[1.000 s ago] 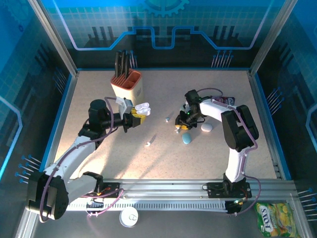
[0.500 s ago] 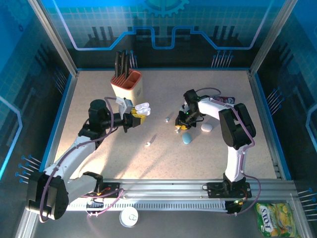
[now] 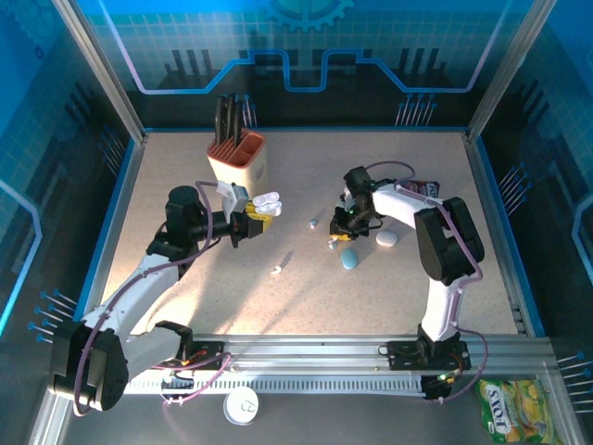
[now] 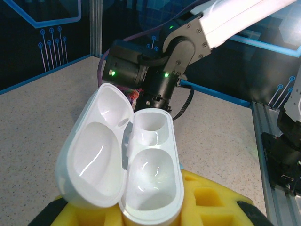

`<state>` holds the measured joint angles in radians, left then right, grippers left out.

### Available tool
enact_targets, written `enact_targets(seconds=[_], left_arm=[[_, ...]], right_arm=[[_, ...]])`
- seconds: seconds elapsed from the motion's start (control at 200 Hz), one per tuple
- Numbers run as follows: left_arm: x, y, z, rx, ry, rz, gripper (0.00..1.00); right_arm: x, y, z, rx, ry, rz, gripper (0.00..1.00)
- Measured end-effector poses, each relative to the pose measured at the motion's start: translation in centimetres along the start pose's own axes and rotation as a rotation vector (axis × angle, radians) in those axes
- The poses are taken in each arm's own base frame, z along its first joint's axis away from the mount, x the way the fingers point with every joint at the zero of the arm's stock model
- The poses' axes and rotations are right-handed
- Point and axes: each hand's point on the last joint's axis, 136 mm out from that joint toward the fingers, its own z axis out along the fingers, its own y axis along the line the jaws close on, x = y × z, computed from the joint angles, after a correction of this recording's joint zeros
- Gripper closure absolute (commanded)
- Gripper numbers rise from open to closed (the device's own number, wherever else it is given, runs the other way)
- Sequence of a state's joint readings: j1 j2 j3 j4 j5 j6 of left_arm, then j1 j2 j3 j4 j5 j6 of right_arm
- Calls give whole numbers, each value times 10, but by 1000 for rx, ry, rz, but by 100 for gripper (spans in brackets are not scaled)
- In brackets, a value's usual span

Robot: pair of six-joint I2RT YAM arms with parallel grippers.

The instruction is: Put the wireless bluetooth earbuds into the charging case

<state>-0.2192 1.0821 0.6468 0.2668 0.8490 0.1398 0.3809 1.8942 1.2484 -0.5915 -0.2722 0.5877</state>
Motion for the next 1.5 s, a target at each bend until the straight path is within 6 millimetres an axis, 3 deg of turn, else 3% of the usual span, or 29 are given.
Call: enact_targets(seconds=[0.295, 0.535, 0.765, 1.216, 1.501], left_arm=[[7, -8, 12, 42, 49, 15, 86], [17, -5, 27, 73, 92, -14, 86], [19, -3, 40, 103, 123, -32, 86], [26, -11, 47, 157, 169, -56, 86], [27, -15, 48, 182, 182, -76, 86]], right_arm=[[-12, 36, -76, -41, -252, -274, 79], [5, 73, -130, -3, -397, -564, 80], [24, 110, -167, 26, -492, -797, 80], [50, 164, -194, 16, -563, -1088, 80], [52, 181, -191, 7, -565, -1153, 80]])
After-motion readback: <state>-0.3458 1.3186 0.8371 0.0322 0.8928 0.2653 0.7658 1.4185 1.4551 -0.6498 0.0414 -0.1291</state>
